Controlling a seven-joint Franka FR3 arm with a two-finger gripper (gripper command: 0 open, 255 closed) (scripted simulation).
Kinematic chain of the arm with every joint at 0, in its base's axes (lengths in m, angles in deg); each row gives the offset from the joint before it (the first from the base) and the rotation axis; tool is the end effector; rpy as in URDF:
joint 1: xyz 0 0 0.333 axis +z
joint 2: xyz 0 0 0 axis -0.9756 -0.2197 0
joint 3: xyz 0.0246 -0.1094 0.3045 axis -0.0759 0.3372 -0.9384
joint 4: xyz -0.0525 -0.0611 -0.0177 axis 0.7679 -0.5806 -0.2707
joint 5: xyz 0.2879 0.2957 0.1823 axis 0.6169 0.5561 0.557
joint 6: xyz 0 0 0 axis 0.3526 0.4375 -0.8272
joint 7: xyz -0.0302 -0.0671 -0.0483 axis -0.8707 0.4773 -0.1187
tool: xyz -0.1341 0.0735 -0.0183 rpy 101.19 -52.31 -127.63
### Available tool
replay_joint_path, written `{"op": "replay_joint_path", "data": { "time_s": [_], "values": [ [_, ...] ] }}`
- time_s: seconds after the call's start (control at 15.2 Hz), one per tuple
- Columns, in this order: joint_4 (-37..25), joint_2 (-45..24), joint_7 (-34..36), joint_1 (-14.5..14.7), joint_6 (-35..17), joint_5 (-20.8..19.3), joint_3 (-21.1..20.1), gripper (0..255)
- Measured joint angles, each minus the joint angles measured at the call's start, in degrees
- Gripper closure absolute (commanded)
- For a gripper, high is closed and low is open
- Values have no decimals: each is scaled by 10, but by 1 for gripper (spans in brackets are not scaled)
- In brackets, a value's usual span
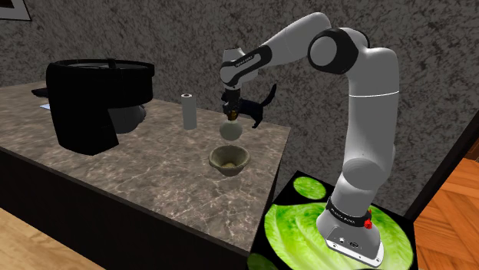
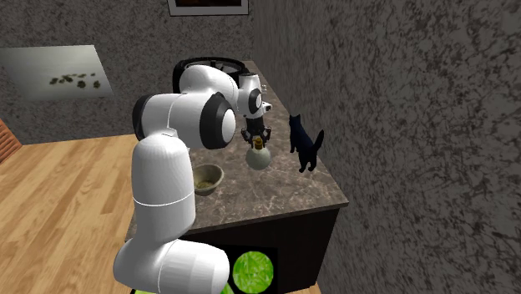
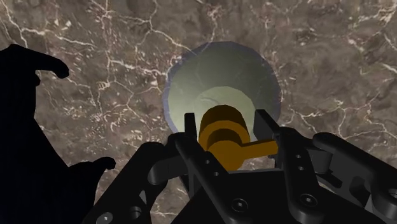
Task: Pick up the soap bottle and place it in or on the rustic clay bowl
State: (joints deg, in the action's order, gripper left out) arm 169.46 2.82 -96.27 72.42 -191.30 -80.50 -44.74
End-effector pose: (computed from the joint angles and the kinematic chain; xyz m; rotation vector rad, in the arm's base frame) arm 0.6805 -0.1445 0.3233 3.0351 0.0184 0.0184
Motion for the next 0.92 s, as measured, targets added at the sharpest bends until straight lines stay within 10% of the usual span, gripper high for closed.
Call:
{"op": "replay_joint_path", "data": {
  "time_s": [0.92],
  "values": [
    [-70, 27, -7, 1, 96, 0, 0, 255]
  ]
}}
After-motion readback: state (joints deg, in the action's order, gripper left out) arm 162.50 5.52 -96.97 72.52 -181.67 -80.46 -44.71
